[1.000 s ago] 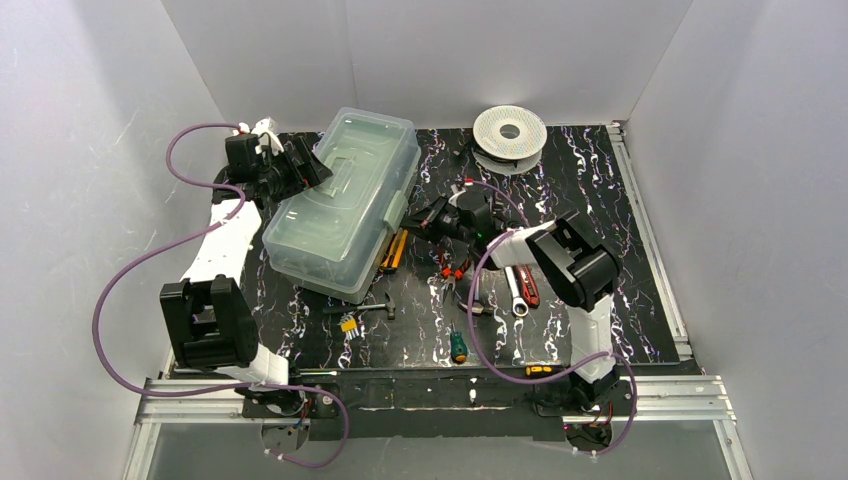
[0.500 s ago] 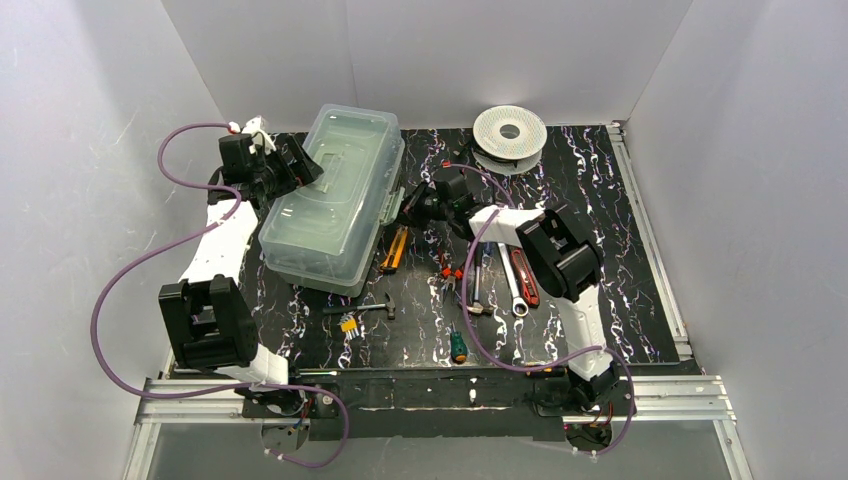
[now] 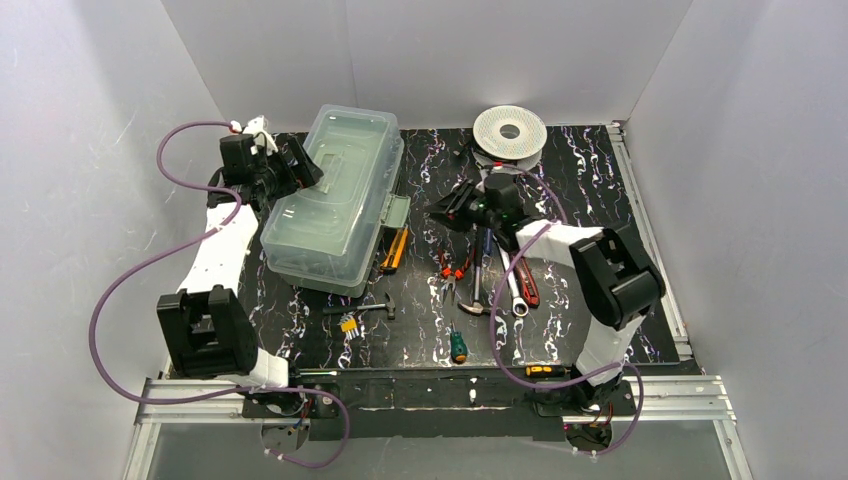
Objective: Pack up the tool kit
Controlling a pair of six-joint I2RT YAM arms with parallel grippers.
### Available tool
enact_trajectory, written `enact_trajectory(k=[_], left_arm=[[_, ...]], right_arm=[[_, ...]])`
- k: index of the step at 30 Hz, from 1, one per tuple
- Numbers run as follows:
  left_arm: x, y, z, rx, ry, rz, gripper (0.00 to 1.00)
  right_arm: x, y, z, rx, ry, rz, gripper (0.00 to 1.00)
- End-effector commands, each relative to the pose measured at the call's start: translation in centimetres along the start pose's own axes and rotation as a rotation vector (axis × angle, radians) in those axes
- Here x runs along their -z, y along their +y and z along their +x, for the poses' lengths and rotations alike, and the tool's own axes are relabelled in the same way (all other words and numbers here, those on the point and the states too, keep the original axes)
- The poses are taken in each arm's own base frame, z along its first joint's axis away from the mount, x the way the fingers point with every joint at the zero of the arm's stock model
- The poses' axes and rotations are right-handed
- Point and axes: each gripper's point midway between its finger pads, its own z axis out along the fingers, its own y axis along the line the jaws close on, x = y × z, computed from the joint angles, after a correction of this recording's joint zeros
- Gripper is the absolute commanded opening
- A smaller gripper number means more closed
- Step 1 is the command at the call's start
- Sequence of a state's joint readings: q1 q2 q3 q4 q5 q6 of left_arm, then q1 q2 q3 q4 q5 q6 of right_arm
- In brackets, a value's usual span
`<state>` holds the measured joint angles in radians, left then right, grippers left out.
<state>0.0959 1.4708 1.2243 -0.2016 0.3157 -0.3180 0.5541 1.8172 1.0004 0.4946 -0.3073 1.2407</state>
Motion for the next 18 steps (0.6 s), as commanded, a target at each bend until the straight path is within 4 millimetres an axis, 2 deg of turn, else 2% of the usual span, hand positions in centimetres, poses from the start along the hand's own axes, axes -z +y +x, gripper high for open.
enact_trajectory(k=[1,5,7,10,13,16,18], left_arm=[[4.0,-2.4,-2.0,-0.104,-0.07,0.009,0.98],[5.3,-2.9,-3.6,-0.216,-0.122,-0.064,0.98],[5.4,-4.0,-3.6,-0.297,-0.11,-0.088,0.96],[5.5,-4.5,-3.8,-0.405,-0.067,-0.153,0.88],[5.4,-4.7,-4.0,-0.437,-0.041,-0.185,0.74],[4.8,-4.0,-4.0,-0.505,-0.01,-0.235,0.64],[4.3,-3.7,-3.8,-0.508,0.011,-0.25,0.61]], right_arm=[[2.4,1.1,-3.0,0.154,-0.109,-0.008,0.4],[3.4,1.6,-4.0,0.26,-0.148,0.051,0.44],[3.6,2.4,-4.4,0.3,-0.153,0.051,0.46],[3.9,3.4,-4.7,0.33,-0.166,0.048,0.46],[3.9,4.1,-4.4,0.34,-0.163,0.016,0.45],[3.8,4.1,-4.1,0.331,-0.156,0.004,0.44],[3.7,3.9,-4.0,0.33,-0.153,0.002,0.44]])
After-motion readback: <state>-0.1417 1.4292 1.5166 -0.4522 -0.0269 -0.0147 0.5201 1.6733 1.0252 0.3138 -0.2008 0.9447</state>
